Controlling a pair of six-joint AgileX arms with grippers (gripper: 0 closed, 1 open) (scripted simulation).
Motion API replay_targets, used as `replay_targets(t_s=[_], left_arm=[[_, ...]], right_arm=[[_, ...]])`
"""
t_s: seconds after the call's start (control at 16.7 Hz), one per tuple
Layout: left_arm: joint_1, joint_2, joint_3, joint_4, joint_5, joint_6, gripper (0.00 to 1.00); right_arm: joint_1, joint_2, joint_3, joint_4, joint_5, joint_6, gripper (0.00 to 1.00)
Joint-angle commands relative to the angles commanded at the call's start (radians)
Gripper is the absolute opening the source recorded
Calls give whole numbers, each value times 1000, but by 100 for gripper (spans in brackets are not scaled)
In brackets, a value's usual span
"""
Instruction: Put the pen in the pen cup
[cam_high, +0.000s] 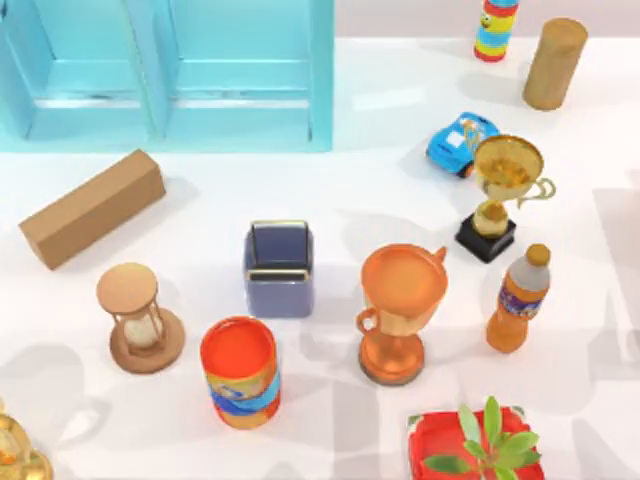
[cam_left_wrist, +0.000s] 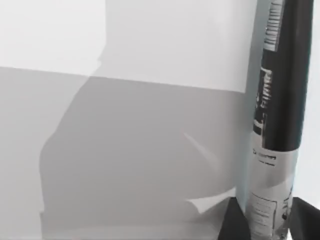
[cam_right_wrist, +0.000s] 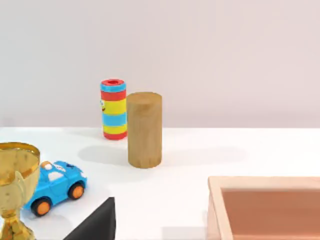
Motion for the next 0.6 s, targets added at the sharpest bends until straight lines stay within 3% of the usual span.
replay_targets(t_s=[0.24, 0.6], left_arm=[[65, -102, -2, -110, 19, 64, 0], [235, -388, -37, -507, 54, 249, 0]], right_arm=[[0, 0, 0, 0, 0, 0, 100], [0, 0, 0, 0, 0, 0, 100]])
